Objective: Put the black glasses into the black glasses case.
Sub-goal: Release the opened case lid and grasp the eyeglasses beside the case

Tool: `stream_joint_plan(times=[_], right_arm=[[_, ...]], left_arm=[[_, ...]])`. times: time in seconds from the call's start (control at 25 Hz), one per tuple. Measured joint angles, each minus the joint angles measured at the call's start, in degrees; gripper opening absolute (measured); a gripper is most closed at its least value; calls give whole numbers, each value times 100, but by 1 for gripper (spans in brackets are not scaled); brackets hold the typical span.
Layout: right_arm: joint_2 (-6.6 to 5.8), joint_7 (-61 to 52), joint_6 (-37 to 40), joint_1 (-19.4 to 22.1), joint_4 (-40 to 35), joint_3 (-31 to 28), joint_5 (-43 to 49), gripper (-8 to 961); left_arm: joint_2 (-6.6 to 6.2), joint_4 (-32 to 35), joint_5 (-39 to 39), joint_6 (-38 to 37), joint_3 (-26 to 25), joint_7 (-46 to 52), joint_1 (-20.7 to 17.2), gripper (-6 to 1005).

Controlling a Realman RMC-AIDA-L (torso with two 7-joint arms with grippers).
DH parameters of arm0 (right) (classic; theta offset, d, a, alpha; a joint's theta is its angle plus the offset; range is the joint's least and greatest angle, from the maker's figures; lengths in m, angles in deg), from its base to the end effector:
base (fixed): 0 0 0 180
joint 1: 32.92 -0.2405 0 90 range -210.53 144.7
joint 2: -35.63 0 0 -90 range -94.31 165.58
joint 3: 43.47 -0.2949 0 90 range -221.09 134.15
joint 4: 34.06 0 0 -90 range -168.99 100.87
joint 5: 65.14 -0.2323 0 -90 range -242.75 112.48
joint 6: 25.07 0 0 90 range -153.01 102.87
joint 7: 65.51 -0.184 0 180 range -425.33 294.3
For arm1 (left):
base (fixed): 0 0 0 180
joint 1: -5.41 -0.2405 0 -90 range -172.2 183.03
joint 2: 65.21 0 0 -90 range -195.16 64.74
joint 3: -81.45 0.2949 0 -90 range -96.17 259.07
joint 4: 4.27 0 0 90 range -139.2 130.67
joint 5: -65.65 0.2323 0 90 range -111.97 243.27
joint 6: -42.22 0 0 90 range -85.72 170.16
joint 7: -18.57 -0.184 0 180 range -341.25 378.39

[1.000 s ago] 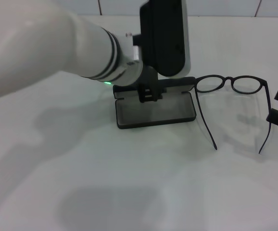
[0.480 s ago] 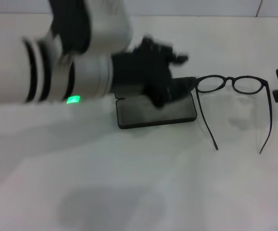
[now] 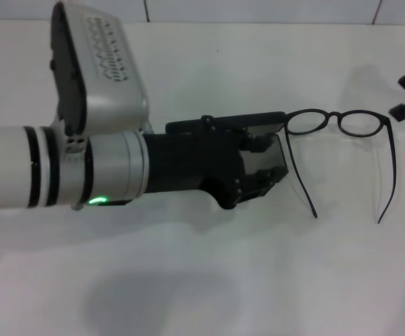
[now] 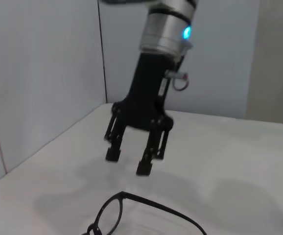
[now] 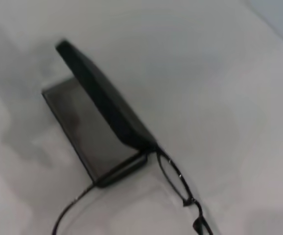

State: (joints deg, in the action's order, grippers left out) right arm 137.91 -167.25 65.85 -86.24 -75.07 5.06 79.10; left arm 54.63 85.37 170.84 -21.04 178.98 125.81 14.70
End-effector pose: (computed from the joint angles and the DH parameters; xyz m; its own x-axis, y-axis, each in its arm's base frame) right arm 0.2434 0.4935 0.0659 0.9184 -0.3564 0.1718 -0.2986 -0.9092 -0.2900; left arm -0.1465 0.3192 -0.1008 0.9348 0.1029 0.3399 0.1912 -0.9524 -0.2376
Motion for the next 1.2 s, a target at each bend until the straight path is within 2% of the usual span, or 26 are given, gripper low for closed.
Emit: stream_joint_plan(times=[0.16, 0.48, 0.6, 0.68, 0.8, 1.04, 1.2], right_arm=[[159, -51, -408, -284, 228, 621, 143, 753], [667, 0, -1128, -387, 169, 1734, 327, 684], [882, 14, -1436, -422, 120, 1889, 732, 687], [955, 32, -1508, -461, 81, 1894, 889, 688], [984, 45, -1457, -542, 14, 1890, 912, 686], [960, 228, -1513, -539, -33, 1858, 869, 666], [1092, 492, -1682, -446, -58, 1841, 859, 645]], left_arm=[[2, -74, -21, -52, 32, -114, -29, 421], [11, -334, -75, -86, 15, -192, 115, 414], [13, -417, -134, -71, 32, -232, 152, 411], [13, -461, -153, -61, 29, -241, 163, 409], [11, -534, -241, -54, 9, -243, 178, 407], [12, -636, -343, -53, -8, -245, 188, 402], [9, -679, -354, -46, -15, -247, 190, 398]])
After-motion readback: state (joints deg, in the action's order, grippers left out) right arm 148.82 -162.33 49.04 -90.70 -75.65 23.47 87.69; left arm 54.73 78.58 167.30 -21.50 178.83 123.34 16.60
